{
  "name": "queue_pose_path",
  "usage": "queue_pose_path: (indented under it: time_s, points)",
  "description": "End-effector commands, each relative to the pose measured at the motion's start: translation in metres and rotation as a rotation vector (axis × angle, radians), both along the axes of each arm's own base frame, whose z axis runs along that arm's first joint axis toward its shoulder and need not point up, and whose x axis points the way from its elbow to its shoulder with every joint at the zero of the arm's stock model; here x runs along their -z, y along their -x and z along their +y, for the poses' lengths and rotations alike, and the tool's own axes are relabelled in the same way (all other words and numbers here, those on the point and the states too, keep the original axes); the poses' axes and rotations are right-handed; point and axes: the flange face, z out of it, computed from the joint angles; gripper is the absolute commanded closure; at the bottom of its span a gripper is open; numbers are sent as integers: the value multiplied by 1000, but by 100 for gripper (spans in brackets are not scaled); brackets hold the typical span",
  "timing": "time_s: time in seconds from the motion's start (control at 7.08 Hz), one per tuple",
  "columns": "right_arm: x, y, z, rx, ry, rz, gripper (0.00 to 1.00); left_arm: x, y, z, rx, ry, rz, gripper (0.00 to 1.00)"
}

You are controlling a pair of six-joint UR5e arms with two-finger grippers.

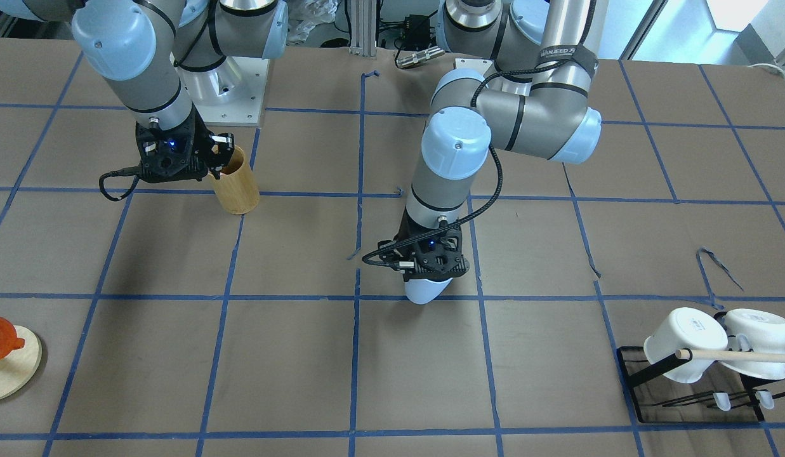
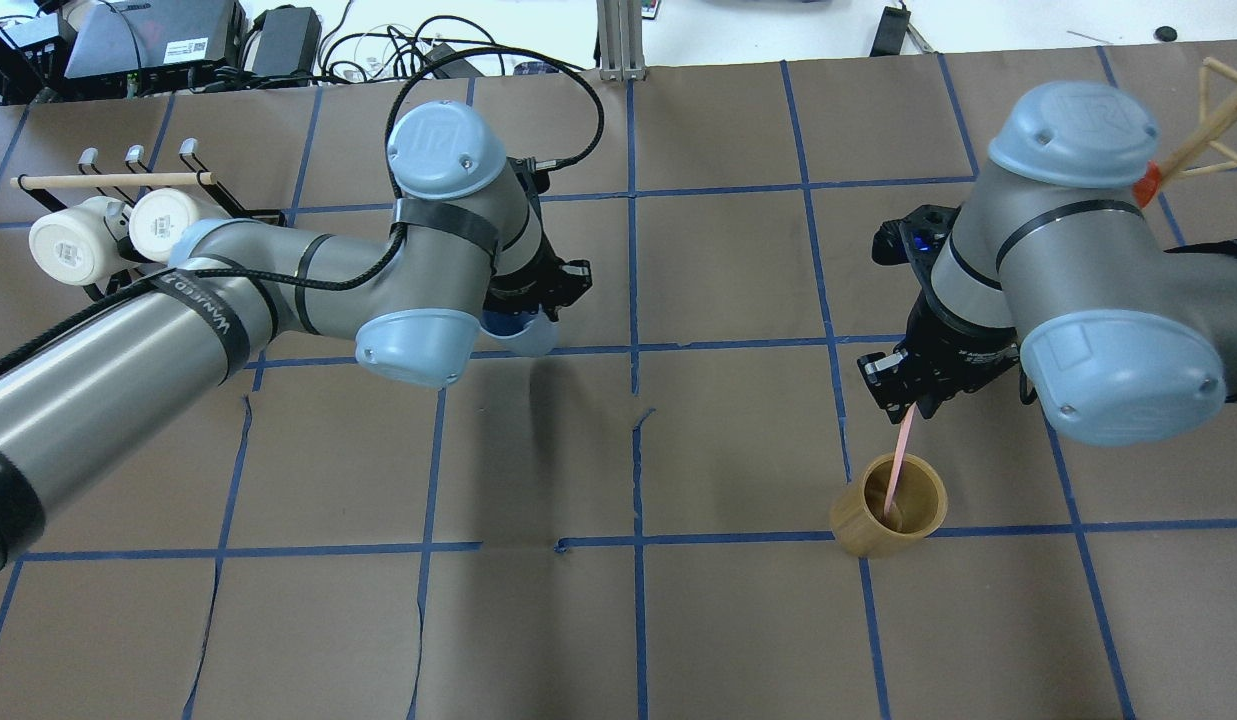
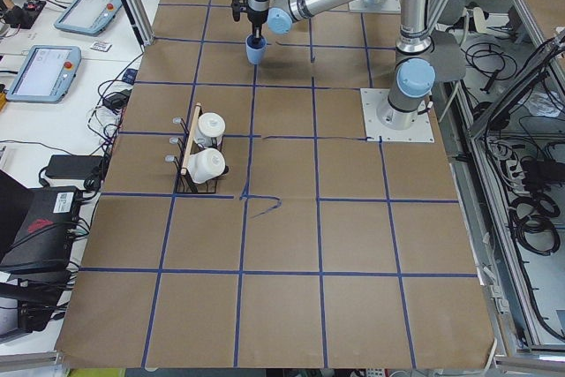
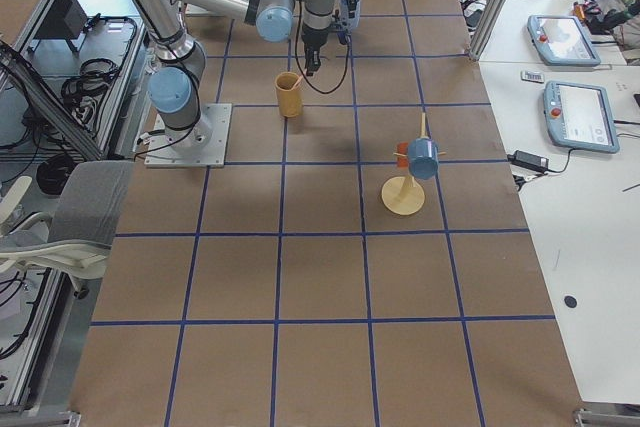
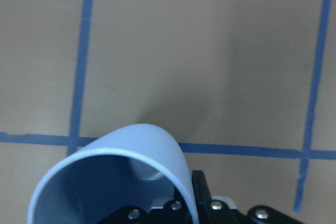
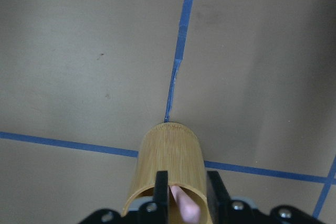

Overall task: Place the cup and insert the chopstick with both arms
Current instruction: 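Grasp the pink stick with right gripper while left gripper closes on the blue cup, then carry the blue cup with left gripper toward the table center while right lifts the stick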

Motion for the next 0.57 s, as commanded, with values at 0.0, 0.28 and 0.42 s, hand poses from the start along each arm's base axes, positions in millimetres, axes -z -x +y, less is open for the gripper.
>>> queue_pose_path:
  time_s: [0.0,0.28,0.42]
  points:
    - [0,0,0,0,1,-2,89,9,55,-28,22,36,33,100]
    - [-4,-4,-1,8,11,-37,96,12,85,-19,57,-6,33,100]
    - [-6,-4,0,8,14,-37,96,13,84,-14,59,-39,19,100]
